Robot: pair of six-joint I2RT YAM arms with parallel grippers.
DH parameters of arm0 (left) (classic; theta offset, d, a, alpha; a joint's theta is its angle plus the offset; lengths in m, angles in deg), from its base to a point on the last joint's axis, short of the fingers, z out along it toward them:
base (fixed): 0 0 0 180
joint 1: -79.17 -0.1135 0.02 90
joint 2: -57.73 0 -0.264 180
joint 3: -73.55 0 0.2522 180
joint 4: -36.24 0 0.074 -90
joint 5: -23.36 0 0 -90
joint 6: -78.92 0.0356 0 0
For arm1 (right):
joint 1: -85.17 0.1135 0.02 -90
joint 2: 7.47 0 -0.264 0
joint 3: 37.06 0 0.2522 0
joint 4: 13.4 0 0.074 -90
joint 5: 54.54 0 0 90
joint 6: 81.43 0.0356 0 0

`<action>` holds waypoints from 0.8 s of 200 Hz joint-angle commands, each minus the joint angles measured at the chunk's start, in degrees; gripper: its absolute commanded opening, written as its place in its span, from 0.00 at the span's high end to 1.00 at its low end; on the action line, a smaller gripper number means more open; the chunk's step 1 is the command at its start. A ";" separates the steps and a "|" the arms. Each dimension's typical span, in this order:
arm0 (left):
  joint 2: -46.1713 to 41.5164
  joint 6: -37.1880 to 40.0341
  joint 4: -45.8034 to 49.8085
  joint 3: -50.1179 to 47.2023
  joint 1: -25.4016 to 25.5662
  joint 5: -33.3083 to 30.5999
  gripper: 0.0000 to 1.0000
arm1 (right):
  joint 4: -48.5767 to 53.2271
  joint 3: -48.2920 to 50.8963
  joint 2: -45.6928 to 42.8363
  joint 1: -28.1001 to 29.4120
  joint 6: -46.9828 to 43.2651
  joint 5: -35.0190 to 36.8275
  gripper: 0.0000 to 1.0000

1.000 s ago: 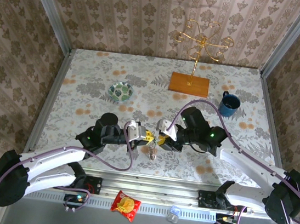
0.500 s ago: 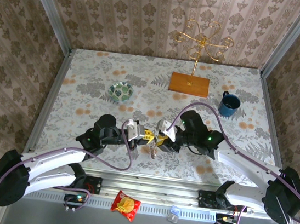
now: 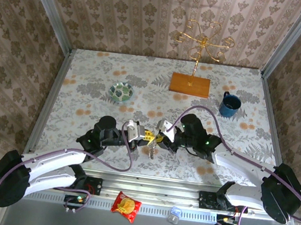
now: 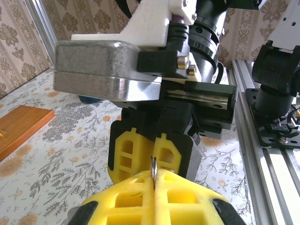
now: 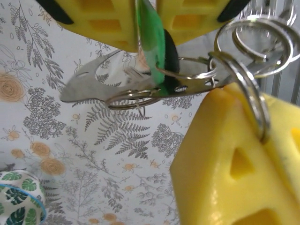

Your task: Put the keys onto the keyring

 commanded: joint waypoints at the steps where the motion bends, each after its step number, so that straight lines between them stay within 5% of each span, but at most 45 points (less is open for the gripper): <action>1: -0.77 -0.64 -3.25 -0.20 0.49 0.12 1.00 | -2.71 1.13 -1.50 0.21 -0.39 2.58 0.86; 43: -0.71 -0.81 -3.41 -0.23 0.49 0.05 1.00 | -4.78 2.70 -2.06 0.30 -0.19 3.87 0.74; 135: -0.79 -1.26 -3.56 -0.34 0.49 -0.21 1.00 | -12.08 4.67 -2.82 0.32 2.91 -2.06 0.72; 160: -0.70 -1.17 -3.54 -0.25 0.48 -0.04 1.00 | -11.87 4.19 -2.17 0.25 2.24 -1.34 0.79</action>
